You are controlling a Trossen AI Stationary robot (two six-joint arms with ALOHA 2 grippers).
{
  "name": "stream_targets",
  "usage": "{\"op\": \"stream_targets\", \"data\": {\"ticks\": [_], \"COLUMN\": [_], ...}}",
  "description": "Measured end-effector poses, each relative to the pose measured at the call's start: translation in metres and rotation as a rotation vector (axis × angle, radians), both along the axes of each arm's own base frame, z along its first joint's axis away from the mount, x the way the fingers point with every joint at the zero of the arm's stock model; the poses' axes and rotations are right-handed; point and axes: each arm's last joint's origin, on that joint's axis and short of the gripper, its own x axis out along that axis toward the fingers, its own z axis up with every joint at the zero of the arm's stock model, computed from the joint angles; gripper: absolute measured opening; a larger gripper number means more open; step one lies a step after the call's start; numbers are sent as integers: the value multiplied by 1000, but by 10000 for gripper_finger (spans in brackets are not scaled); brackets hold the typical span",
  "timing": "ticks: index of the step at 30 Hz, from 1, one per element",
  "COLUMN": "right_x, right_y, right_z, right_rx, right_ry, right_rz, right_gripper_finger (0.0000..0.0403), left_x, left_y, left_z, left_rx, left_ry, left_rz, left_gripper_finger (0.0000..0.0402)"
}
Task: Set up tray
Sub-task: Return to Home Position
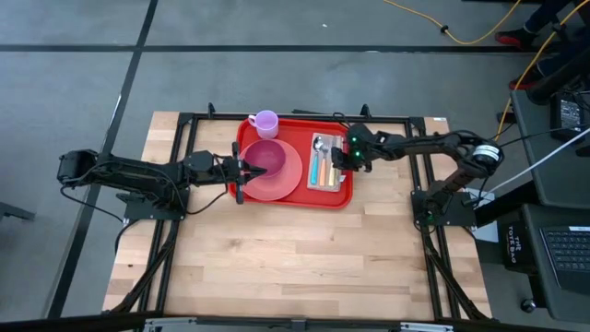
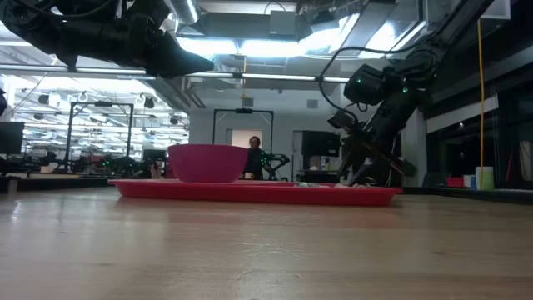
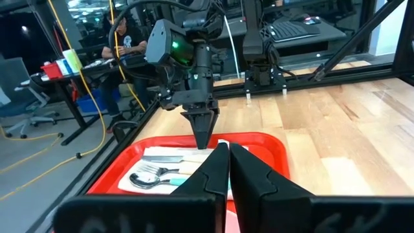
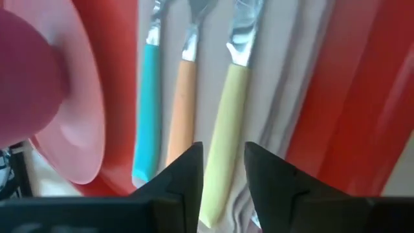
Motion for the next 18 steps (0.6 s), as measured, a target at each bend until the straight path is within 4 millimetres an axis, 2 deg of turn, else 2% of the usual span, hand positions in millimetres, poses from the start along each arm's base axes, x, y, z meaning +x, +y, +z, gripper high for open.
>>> {"op": "stream_targets", "data": {"ticks": [4,10,18], "right_x": [-1,-11,-41], "right_y": [0,6,28], "right_z": [11,42,83], "right_rx": [-60,-182,-448], "right_ry": [-33,-105,-21], "right_rz": [34,100,151], "right_gripper_finger": [117,117,117], "left_x": [0,0,0], "left_y": [0,0,-1], "left_z": [0,0,0], "left_rx": [14,14,-37], "left_ry": [2,2,-9], "left_rz": [0,-1,-9], "left_gripper_finger": [4,6,6]}}
